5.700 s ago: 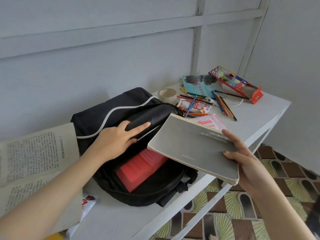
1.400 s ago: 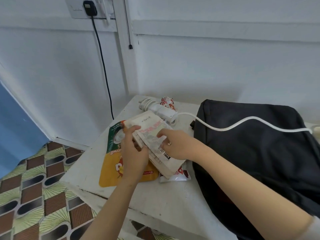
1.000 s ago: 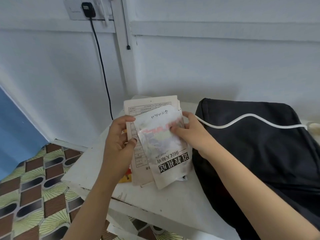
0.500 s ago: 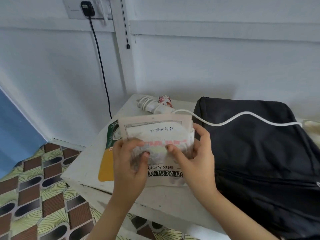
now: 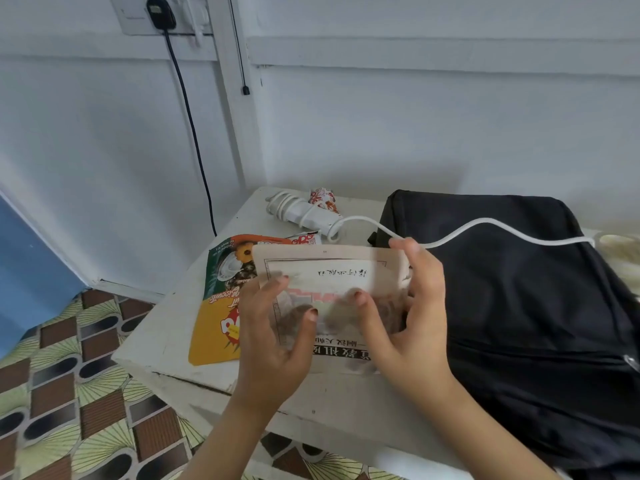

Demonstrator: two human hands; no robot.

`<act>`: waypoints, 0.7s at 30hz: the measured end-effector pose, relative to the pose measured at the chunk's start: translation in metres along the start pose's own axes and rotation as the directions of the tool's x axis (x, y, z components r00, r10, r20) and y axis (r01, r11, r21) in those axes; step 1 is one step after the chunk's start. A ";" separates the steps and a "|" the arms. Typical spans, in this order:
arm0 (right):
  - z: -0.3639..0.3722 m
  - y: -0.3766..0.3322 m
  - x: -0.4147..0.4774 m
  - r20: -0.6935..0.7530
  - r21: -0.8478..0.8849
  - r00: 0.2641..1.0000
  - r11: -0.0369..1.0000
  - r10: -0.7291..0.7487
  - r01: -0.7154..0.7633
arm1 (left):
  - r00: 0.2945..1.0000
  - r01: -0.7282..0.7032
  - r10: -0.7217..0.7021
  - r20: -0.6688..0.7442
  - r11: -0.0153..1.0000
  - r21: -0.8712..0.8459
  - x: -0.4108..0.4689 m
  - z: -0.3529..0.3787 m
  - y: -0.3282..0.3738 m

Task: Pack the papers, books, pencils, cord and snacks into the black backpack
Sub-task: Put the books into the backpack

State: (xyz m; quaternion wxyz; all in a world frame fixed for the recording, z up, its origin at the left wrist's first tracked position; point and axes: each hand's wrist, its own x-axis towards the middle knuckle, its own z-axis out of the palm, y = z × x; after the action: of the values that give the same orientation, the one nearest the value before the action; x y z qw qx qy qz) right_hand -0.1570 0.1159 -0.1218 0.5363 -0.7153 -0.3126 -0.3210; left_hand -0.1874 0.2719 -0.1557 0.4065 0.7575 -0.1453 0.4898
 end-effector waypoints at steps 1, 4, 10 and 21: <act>-0.001 -0.001 0.002 0.016 -0.069 1.000 0.997 -0.023 0.024 | 1.000 -0.002 0.002 0.009 1.000 -0.018 -0.001 0.000 -0.002; -0.002 -0.005 0.004 0.063 -0.151 0.998 0.988 -0.006 0.015 | 1.000 0.014 -0.014 0.022 1.000 -0.017 -0.006 -0.002 -0.006; -0.001 -0.002 -0.003 0.026 -0.049 0.999 0.999 -0.023 0.024 | 0.999 0.027 -0.024 0.048 0.997 -0.071 -0.002 -0.003 -0.001; 0.014 0.004 -0.024 -0.030 0.078 0.999 0.997 0.032 -0.030 | 0.999 0.027 -0.030 -0.026 0.992 -0.123 -0.015 0.008 -0.006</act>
State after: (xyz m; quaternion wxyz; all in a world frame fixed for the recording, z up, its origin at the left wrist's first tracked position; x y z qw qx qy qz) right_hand -0.1667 0.1262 -0.1455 0.5733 -0.6937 -0.3051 -0.3116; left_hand -0.1856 0.2673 -0.1731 0.4611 0.7264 -0.1585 0.4844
